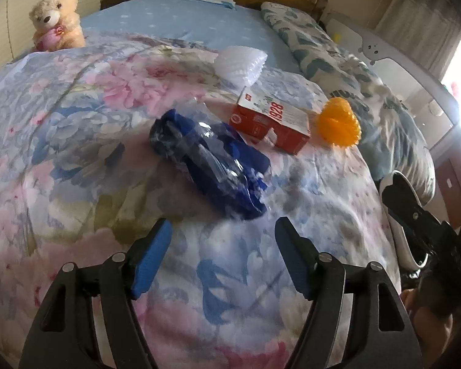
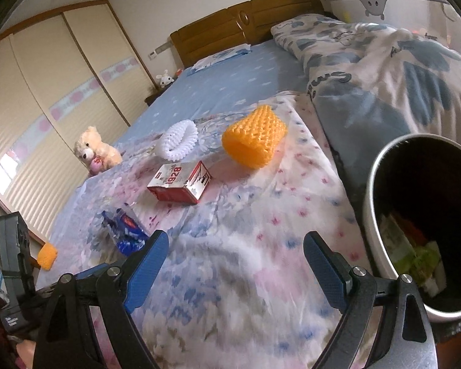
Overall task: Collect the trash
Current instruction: 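Move both open tools back to the blue bag and orange foam net, then grasp the blue plastic bag with the left tool while the right tool grasps the orange foam net, then carry the blue bag and orange foam net over the bin, then open both tools over the bin to drop the blue bag and orange net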
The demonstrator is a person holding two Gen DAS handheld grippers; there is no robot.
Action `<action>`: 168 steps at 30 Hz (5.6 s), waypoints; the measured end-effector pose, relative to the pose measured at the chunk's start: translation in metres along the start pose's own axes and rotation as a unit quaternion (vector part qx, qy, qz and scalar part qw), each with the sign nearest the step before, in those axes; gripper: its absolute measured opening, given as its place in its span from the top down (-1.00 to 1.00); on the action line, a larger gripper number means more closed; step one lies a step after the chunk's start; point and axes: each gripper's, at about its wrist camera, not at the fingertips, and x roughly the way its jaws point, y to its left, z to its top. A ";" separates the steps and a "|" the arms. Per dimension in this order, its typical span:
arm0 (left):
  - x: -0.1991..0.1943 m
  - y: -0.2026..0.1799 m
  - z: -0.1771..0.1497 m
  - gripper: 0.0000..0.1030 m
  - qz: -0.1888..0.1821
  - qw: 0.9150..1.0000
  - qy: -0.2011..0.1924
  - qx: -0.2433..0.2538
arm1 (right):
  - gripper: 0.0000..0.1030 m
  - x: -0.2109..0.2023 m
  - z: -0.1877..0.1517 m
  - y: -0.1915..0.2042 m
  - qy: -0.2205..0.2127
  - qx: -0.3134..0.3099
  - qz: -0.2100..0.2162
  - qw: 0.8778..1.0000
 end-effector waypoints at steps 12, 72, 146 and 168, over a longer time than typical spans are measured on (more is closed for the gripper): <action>0.016 0.008 0.029 -0.38 0.016 1.000 -0.005 -0.001 | -0.75 0.043 0.033 -0.002 0.001 -0.002 -0.016 1.000; -0.025 -0.137 -0.038 0.62 -0.094 0.979 -0.010 0.178 | 0.64 -0.092 -0.028 -0.077 -0.058 0.064 -0.033 0.996; 0.026 -0.272 -0.029 0.61 -0.115 0.953 0.036 0.278 | 0.57 -0.117 -0.018 -0.178 -0.067 0.122 -0.102 0.985; 0.018 -0.234 -0.030 -0.11 -0.107 0.963 0.032 0.244 | -0.11 -0.123 -0.018 -0.181 -0.068 0.137 -0.109 0.982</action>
